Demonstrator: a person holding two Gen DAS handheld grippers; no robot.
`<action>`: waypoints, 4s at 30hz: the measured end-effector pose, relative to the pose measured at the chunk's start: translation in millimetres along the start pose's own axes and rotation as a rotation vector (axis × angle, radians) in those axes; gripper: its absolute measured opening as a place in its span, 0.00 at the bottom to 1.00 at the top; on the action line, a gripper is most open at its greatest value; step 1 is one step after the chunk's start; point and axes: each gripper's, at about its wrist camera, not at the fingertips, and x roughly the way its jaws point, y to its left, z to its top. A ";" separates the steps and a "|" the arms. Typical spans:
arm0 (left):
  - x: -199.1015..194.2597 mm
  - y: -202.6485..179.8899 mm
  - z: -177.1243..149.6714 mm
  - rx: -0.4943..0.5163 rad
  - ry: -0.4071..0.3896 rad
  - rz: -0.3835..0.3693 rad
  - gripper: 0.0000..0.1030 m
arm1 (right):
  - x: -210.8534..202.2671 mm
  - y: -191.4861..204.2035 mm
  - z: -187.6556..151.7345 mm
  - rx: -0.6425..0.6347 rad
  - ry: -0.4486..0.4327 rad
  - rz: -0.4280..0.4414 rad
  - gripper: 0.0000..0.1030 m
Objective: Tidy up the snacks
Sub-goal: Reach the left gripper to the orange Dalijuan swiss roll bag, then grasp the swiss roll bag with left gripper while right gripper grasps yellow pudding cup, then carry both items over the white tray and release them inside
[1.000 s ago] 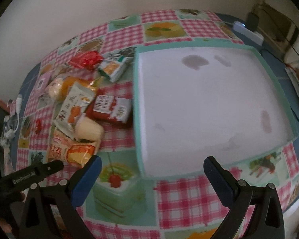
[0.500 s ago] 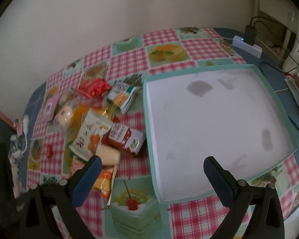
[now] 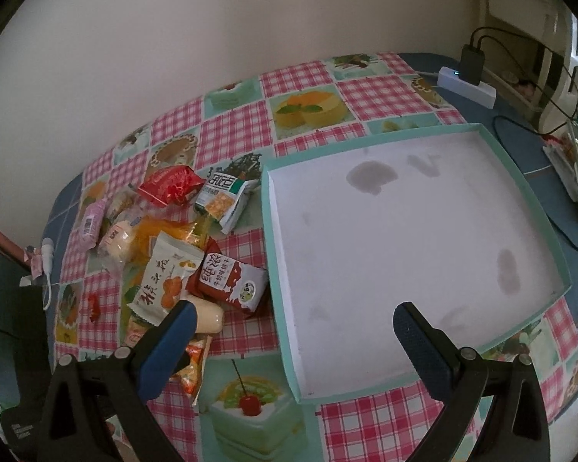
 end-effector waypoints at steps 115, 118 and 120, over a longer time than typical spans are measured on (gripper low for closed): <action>-90.3 -81.0 -6.6 0.189 -0.275 0.024 0.40 | -7.6 -32.1 47.6 0.031 -0.042 0.028 0.40; -76.5 -103.2 -6.0 0.229 -0.256 0.031 0.40 | -6.7 -49.7 57.0 0.041 -0.069 -0.050 0.40; -69.1 -115.8 -4.7 0.259 -0.248 0.034 0.40 | -5.0 -67.3 63.4 0.078 -0.064 -0.059 0.40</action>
